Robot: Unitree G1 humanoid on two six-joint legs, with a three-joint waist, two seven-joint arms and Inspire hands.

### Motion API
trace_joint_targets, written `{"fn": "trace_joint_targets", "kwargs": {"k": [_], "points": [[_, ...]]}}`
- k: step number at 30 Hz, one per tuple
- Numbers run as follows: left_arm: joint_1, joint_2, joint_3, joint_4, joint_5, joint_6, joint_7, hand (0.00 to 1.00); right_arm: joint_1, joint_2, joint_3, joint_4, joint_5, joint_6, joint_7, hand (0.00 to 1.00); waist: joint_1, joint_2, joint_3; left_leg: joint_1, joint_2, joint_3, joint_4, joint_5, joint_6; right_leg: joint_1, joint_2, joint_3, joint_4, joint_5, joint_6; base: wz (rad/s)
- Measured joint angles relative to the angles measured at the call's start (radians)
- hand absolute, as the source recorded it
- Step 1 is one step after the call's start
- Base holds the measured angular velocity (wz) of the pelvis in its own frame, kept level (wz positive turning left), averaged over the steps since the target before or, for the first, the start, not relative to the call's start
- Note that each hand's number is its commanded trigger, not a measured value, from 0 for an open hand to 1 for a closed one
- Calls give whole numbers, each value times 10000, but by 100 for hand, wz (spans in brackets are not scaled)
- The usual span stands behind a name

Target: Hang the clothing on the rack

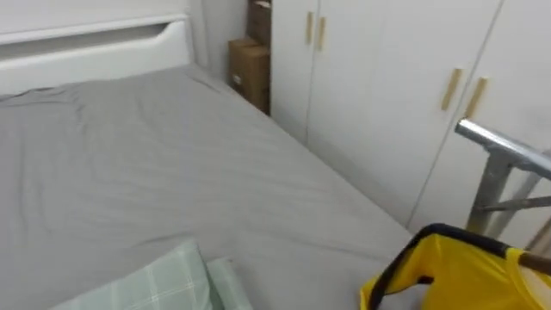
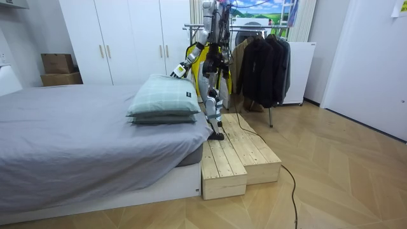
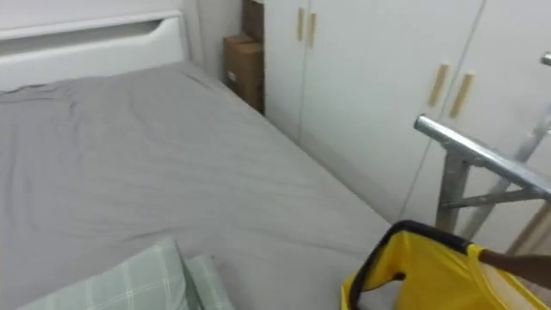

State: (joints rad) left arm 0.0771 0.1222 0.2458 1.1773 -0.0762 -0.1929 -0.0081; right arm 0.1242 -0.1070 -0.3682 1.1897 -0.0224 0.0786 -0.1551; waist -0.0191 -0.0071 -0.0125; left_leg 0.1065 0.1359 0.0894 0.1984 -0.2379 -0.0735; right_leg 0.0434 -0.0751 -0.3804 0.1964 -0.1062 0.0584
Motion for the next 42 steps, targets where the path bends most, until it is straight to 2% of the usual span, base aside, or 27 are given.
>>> {"fn": "trace_joint_targets", "kwargs": {"k": [3,7,9,11,12,13,15,18,19,20,21,25,27,31,32,36,42], "points": [[469,275,79,45,-18,131,22,0,-428,-12,614,28,167,-17,237,0,130,-53,-66,-251,-29,-420,-4,127,-19,57,-55,-448,-124,-48,40,47],[759,221,77,47,5,707,77,0,-644,-42,1147,-23,461,-34,460,0,235,-97,-81,-264,-111,-736,-24,135,-23,261,-101,-581,-169,-132,-27,32],[854,221,77,44,16,952,277,0,-544,-45,1452,-5,633,-38,581,0,229,-209,-38,-267,-214,-1034,-42,135,-23,465,-108,-265,-293,-238,72,40],[989,232,77,44,39,1081,469,0,-472,-41,1611,68,647,-38,747,0,234,-317,0,-267,-250,-1178,-60,135,-22,548,-118,-176,-300,-323,131,30],[1062,260,51,41,21,1205,667,0,-422,-42,1762,155,660,-38,823,0,223,-425,21,-267,-273,-1252,-85,135,-23,598,-107,133,-295,-416,149,27],[1109,272,50,41,19,1260,738,0,-414,-43,1863,219,659,-39,838,0,230,-476,34,-266,-279,-1267,-82,134,-24,615,-99,258,-295,-457,159,19],[1146,221,19,-36,100,1539,1038,0,-459,-46,1994,429,586,-48,868,0,231,-533,109,-298,-271,-1323,-73,130,-31,626,-80,259,-295,-528,170,10],[1149,215,82,-45,672,1902,1189,0,-362,-76,1986,629,569,-36,1101,0,192,-600,159,-546,-260,-1589,99,96,-83,634,-42,3,-377,-556,155,23],[1124,230,64,-53,828,1952,1232,0,-315,-102,1997,649,588,-25,1145,0,173,-599,157,-638,-273,-1682,163,90,-93,656,-38,-85,-432,-556,156,50],[1061,251,37,-62,1230,2019,1258,0,-223,-137,1993,650,623,-22,1228,0,-5,-570,155,-876,-308,-1922,353,75,-115,695,-37,-376,-472,-563,161,58],[1033,267,-94,-81,1589,2120,1286,0,-191,-157,1992,651,637,-25,1307,0,-116,-538,154,-998,-340,-1953,448,74,-116,706,-56,-500,-472,-602,160,52],[1024,255,-578,-81,2148,2296,1311,0,-225,-399,2001,979,655,-23,1531,0,-159,-349,141,-944,-358,-1960,408,80,-115,793,-71,-605,-467,-658,181,13],[984,261,-634,-81,2630,2402,1312,0,-216,-437,1981,967,793,31,1613,0,-220,-283,142,-926,-402,-1954,379,111,-122,844,-116,-684,-467,-682,206,11],[984,238,-669,-82,2688,2596,1343,0,-244,-431,1993,910,1303,63,1790,0,-273,-208,140,-915,-424,-1945,364,112,-121,853,-138,-661,-468,-680,206,2],[964,238,-708,-82,2681,2600,1348,0,-230,-428,1994,908,1352,62,1837,0,-308,-200,141,-924,-436,-1945,357,112,-120,865,-136,-537,-469,-680,207,9],[812,204,-1179,-81,2655,2608,1364,0,-233,-395,2304,780,1712,31,1903,0,-310,-125,152,-913,-482,-1948,351,121,-105,901,-82,450,-479,-685,208,6],[759,140,-1350,-56,2651,2573,1423,0,-268,-393,2610,601,1719,-26,2022,0,-280,-80,168,-781,-525,-1967,315,149,-77,1115,-67,572,-642,-688,214,1]]}}
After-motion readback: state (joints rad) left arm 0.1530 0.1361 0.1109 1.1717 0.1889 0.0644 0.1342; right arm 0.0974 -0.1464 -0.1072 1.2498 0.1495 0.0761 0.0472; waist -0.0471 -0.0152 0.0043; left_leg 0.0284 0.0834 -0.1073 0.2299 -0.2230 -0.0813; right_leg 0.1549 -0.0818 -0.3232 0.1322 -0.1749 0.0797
